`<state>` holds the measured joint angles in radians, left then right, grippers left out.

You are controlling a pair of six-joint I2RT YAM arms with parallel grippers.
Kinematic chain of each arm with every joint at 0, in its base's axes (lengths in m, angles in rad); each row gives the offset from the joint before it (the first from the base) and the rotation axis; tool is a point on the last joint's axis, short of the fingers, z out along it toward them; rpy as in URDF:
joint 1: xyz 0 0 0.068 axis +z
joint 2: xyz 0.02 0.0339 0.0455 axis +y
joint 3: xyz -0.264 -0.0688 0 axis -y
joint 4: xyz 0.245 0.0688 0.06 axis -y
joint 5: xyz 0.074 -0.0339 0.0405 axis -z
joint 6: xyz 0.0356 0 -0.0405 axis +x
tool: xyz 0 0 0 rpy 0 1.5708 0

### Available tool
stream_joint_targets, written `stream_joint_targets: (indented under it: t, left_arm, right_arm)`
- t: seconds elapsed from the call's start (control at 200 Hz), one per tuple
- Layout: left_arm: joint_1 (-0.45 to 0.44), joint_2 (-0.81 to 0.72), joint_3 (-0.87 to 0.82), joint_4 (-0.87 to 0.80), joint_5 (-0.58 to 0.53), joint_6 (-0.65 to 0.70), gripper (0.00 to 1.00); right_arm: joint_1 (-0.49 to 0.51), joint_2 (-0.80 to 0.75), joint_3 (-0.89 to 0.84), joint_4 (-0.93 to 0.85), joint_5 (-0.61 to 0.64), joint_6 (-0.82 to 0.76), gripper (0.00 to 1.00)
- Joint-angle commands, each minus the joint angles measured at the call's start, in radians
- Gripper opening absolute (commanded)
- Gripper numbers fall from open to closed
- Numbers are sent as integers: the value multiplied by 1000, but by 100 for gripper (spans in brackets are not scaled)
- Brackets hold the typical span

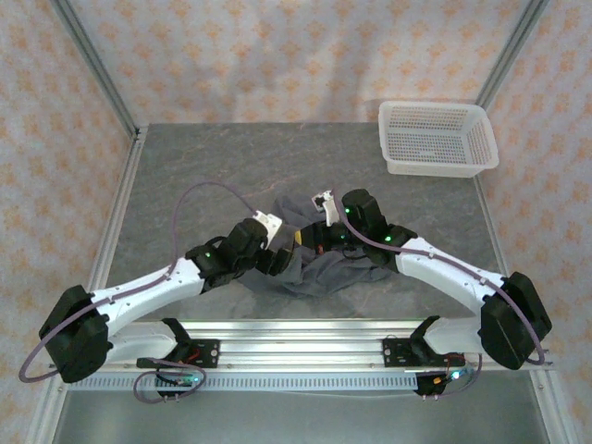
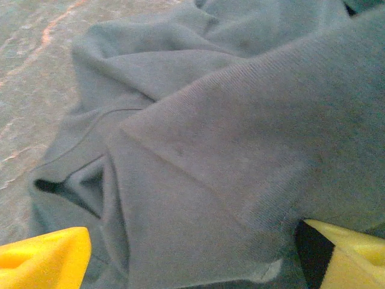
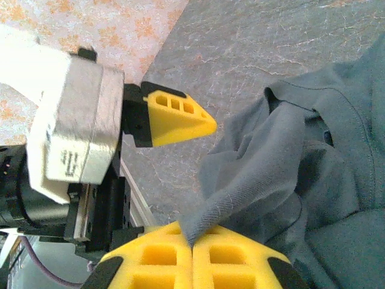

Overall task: Fold the inside-out t-shirt
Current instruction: Turn the T-shirt inside out at the center of the table.

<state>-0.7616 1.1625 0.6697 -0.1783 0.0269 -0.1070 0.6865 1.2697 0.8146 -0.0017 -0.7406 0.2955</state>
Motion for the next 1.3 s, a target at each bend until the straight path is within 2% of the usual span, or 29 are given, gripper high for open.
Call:
stream_joint_targets:
  t: [0.0, 0.08, 0.19, 0.31, 0.42, 0.55, 0.6, 0.686, 0.791, 0.961, 1.021, 1.066, 1.076, 1.116, 1.206, 1.291]
  left_arm:
    - [-29, -98, -51, 110, 71, 77, 90]
    - [-42, -137, -73, 97, 25, 89, 92]
    - [-42, -112, -62, 45, -136, 72, 92]
    - [-42, -32, -15, 32, -133, 79, 91]
    - [-41, 37, 22, 55, -196, 63, 90]
    - [-39, 44, 30, 92, -294, 18, 67]
    - [-28, 14, 21, 102, -307, -6, 61]
    - [27, -63, -9, 124, -232, -46, 57]
    - [105, -134, -40, 156, -82, -77, 46]
    - [136, -94, 3, 130, 89, -59, 31]
    - [136, -70, 15, 129, 124, -56, 20]
    - [136, -58, 20, 132, 136, -61, 3]
    - [136, -57, 21, 132, 137, -65, 0]
    - [137, -60, 24, 135, 145, -82, 0]
    - [146, -85, 67, 117, 219, -166, 0]
    - [146, -104, 131, 93, 283, -266, 0]
  right_arm:
    - [1, -15, 45, -19, 16, -26, 0]
    - [-1, -10, 52, -22, 21, -27, 0]
    - [-1, 2, 55, 2, -3, -13, 0]
    - [0, 16, 70, 2, -20, -5, 0]
    - [-1, 14, 75, -1, -23, -5, 0]
    - [0, 4, 71, -26, -10, -15, 0]
    - [-1, -2, 66, -43, 0, -24, 0]
    - [0, -15, 51, -57, 23, -37, 0]
    - [-1, -15, 43, -57, 25, -40, 0]
    - [-1, -3, 48, -44, 11, -37, 0]
    - [1, 0, 52, -61, 29, -48, 0]
    - [2, 3, 52, -79, 50, -60, 0]
    - [2, 5, 52, -84, 57, -64, 1]
    - [7, 10, 55, -109, 101, -76, 8]
    - [67, 44, 90, -200, 249, -175, 34]
    - [127, 118, 143, -245, 435, -211, 44]
